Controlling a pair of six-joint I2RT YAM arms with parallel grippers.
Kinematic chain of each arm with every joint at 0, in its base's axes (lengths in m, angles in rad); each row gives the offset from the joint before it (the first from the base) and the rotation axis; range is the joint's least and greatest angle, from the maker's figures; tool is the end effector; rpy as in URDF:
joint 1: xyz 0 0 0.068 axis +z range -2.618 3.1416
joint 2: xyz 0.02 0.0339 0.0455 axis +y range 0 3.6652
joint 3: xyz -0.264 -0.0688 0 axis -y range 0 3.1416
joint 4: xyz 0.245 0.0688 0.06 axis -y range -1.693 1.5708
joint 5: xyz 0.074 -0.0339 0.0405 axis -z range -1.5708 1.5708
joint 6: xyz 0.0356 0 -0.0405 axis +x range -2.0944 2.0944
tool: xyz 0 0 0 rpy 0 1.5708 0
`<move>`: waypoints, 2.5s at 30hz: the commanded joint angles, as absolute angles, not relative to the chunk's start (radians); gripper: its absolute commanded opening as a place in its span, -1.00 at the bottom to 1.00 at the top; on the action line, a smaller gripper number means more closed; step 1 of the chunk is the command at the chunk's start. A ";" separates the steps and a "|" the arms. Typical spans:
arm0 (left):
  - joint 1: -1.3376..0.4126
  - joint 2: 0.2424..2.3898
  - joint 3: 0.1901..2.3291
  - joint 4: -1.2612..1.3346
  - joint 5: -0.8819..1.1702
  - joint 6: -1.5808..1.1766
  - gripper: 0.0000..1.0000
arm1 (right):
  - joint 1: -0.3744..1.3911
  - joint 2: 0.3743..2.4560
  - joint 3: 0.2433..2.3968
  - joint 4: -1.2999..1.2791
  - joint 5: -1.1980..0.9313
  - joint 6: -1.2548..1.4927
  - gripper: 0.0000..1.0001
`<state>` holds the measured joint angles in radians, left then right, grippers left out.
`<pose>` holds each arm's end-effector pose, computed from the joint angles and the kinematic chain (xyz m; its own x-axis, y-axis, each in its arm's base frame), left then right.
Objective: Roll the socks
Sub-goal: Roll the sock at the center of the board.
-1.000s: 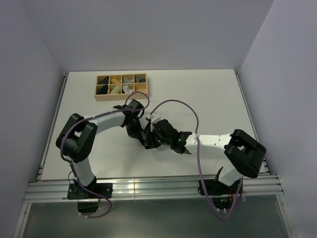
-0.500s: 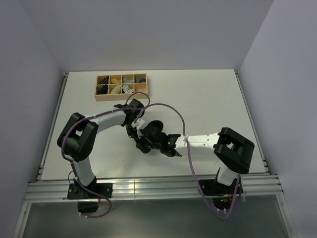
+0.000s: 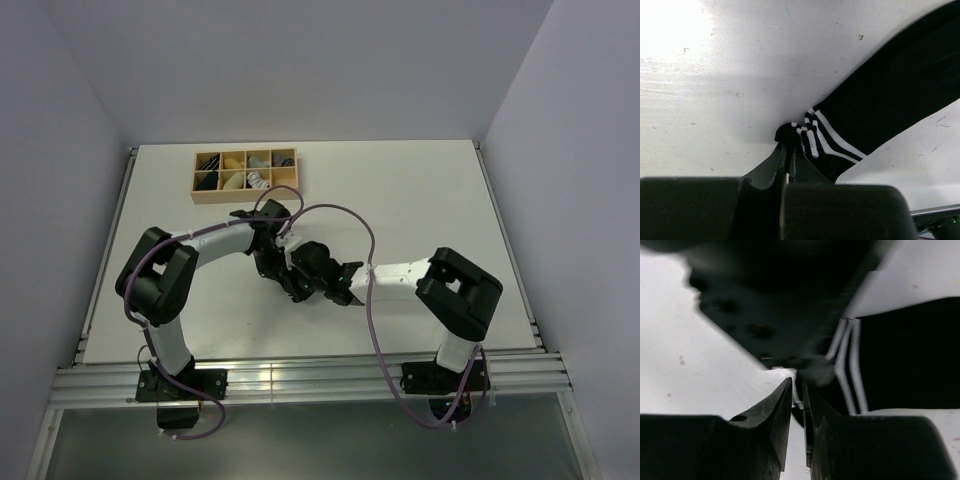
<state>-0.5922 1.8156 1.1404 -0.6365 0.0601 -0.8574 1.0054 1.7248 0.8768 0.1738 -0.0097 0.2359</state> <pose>0.2816 -0.1920 0.1574 -0.9558 -0.2667 -0.1238 -0.2335 0.9444 -0.2317 0.1889 0.2984 0.1619 -0.5235 -0.3888 -0.7582 -0.7467 0.6379 0.1885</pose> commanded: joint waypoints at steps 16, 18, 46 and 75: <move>-0.592 1.821 1.123 -0.624 0.080 -0.836 -0.99 | 0.911 1.767 0.851 0.195 -0.017 0.296 -0.61; -0.592 1.824 1.126 -0.624 0.080 -0.836 -0.99 | 0.911 1.741 0.851 0.189 -0.020 0.298 -0.60; -0.594 1.847 1.147 -0.638 0.084 -0.831 -0.99 | 0.968 1.736 0.913 0.181 -0.087 0.356 -0.24; -0.592 1.832 1.123 -0.612 0.084 -0.790 -0.99 | 0.841 1.730 0.859 0.184 -0.120 0.405 -1.00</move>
<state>-0.5858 1.8191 1.1385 -0.6239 0.0864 -0.8249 0.8661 1.7584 0.8738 0.1703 -0.1165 0.3931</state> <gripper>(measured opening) 0.031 0.009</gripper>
